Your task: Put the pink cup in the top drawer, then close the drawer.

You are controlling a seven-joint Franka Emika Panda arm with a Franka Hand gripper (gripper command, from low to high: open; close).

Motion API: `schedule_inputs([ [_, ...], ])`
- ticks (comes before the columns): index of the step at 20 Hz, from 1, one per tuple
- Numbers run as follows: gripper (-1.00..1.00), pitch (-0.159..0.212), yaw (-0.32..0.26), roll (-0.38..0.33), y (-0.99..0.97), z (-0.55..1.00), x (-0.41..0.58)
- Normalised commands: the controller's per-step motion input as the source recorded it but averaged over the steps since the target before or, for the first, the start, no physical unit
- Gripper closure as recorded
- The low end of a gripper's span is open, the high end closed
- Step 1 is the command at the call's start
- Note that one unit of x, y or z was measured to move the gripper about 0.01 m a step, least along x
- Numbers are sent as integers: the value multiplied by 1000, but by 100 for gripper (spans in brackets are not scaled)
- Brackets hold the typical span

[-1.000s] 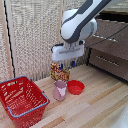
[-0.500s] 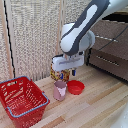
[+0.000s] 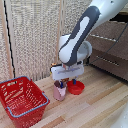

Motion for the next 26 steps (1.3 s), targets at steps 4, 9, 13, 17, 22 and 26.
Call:
schedule_inputs([
  [4,100,2,55,-164,474,-241,6],
  [9,100,14,65,-72,203,-116,9],
  [13,100,34,50,-41,104,-65,6],
  [17,100,3,104,-25,2,-62,0],
  [22,100,24,41,0,-7,112,50],
  [26,100,50,0,0,-79,560,182],
])
